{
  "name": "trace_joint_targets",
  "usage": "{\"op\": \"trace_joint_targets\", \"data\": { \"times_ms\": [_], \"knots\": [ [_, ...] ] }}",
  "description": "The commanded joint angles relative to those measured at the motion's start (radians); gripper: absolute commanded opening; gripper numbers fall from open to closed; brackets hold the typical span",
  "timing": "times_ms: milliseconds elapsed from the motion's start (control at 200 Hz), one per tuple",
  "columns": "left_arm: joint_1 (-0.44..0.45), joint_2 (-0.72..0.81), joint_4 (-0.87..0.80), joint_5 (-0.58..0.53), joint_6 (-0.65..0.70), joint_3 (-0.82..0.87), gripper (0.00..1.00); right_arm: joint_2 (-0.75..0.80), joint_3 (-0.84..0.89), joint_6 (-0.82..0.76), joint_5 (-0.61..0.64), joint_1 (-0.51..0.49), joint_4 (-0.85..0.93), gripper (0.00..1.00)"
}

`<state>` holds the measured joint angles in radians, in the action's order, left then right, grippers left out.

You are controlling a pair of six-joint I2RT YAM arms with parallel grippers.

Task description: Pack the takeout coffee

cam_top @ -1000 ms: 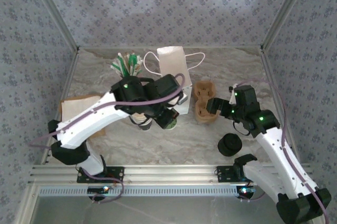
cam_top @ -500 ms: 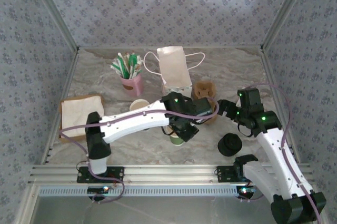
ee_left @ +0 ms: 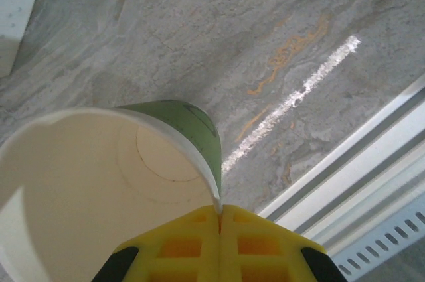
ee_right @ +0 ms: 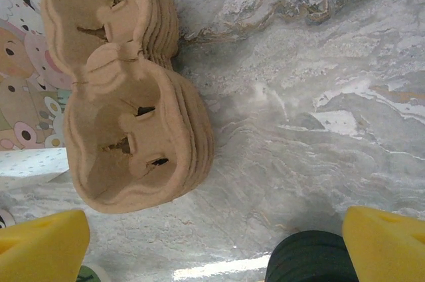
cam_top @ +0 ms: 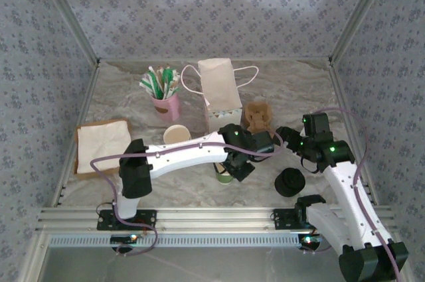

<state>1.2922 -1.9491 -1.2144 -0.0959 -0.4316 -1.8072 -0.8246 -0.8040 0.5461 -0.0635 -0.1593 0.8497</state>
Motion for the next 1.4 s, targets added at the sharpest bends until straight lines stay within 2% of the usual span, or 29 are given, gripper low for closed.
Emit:
{"op": "trace_joint_targets", "data": {
  "times_ms": [0, 170, 240, 385, 495, 655, 740, 924, 1119, 1259, 1394],
  "knots": [
    [0.008, 0.011, 0.035, -0.059, 0.000, 0.034, 0.05, 0.010, 0.016, 0.021, 0.004, 0.007, 0.016, 1.00],
    [0.006, 0.024, 0.055, -0.104, 0.001, 0.075, 0.09, 0.007, 0.020, 0.026, 0.000, 0.012, 0.008, 1.00],
    [0.003, 0.033, 0.068, -0.103, -0.002, 0.090, 0.16, 0.007, 0.020, 0.033, -0.001, 0.012, 0.005, 1.00],
    [0.001, 0.074, 0.098, -0.094, -0.002, 0.115, 0.49, -0.002, 0.014, 0.056, 0.016, 0.013, 0.011, 1.00],
    [-0.002, 0.128, 0.117, -0.095, 0.004, 0.127, 0.68, 0.000, 0.001, 0.074, 0.054, 0.015, 0.040, 1.00],
    [-0.022, 0.246, 0.179, -0.080, 0.048, 0.163, 0.99, 0.036, -0.021, 0.109, 0.036, 0.030, 0.093, 1.00],
    [-0.047, 0.313, 0.247, -0.061, 0.084, 0.198, 0.99, 0.045, -0.041, 0.091, 0.014, 0.041, 0.130, 1.00],
    [-0.097, 0.450, 0.466, -0.086, 0.165, 0.333, 0.99, 0.004, -0.126, 0.124, 0.155, -0.001, 0.285, 1.00],
    [-0.139, 0.577, 0.792, -0.111, 0.212, 0.576, 0.99, 0.022, -0.144, 0.292, 0.332, -0.090, 0.457, 1.00],
    [-0.160, 0.629, 0.935, -0.112, 0.254, 0.701, 0.99, 0.009, -0.105, 0.376, 0.312, -0.119, 0.518, 1.00],
    [-0.169, 0.692, 1.024, -0.103, 0.274, 0.789, 0.99, 0.020, -0.027, 0.409, 0.219, -0.138, 0.460, 1.00]
  ]
}}
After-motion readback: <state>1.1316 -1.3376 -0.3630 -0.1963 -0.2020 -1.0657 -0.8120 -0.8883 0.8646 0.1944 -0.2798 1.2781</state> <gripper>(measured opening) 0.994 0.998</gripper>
